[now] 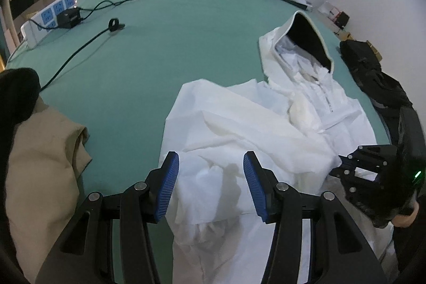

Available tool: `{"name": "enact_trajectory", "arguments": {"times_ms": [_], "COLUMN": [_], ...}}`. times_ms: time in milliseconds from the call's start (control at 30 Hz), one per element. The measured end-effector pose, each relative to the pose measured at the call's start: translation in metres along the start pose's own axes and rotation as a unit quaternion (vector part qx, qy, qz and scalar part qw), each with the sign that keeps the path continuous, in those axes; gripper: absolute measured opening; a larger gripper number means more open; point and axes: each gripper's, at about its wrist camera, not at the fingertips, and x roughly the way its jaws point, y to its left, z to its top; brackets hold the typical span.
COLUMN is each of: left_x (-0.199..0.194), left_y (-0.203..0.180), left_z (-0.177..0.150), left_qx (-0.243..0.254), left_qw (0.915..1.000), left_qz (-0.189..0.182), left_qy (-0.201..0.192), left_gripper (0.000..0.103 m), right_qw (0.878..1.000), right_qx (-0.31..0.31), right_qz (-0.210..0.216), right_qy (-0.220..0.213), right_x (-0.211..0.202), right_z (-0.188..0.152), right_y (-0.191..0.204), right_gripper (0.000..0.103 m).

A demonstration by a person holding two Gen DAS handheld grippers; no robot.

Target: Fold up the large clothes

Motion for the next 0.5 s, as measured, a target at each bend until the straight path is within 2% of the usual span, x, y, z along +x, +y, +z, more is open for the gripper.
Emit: {"name": "enact_trajectory", "arguments": {"times_ms": [100,233,300,367,433,500], "left_x": [-0.004,-0.014,-0.017,-0.015,-0.013,-0.012], "left_y": [0.000,0.004,0.006,0.005,0.005,0.006], "left_z": [0.000,0.001,0.002,0.003,0.004,0.005], "left_qx": [0.004,-0.004,-0.004,-0.002,0.000,0.000], "left_qw": [0.9999,0.9998,0.9997,0.9997,0.9998,0.9997], "left_qz": [0.010,0.005,0.004,0.009,0.010,0.015], "left_qy": [-0.007,-0.018,-0.024,-0.023,-0.020,-0.019], "left_gripper": [0.054,0.054,0.054,0.054,0.054,0.054], "right_qw": [0.999,0.997,0.997,0.996,0.992,0.982], "right_qx": [0.036,0.052,0.060,0.073,0.098,0.162], "right_qz": [0.025,0.031,0.041,0.054,0.069,0.062], "right_qy": [-0.032,-0.051,-0.033,0.003,0.043,0.073], "right_x": [-0.031,-0.076,-0.098,-0.104,-0.102,-0.081], "right_z": [0.011,0.028,0.037,0.040,0.039,0.036], "right_y": [-0.007,-0.002,0.001,0.000,-0.009,-0.038], "right_gripper": [0.003,0.003,0.003,0.003,0.003,0.005]}}
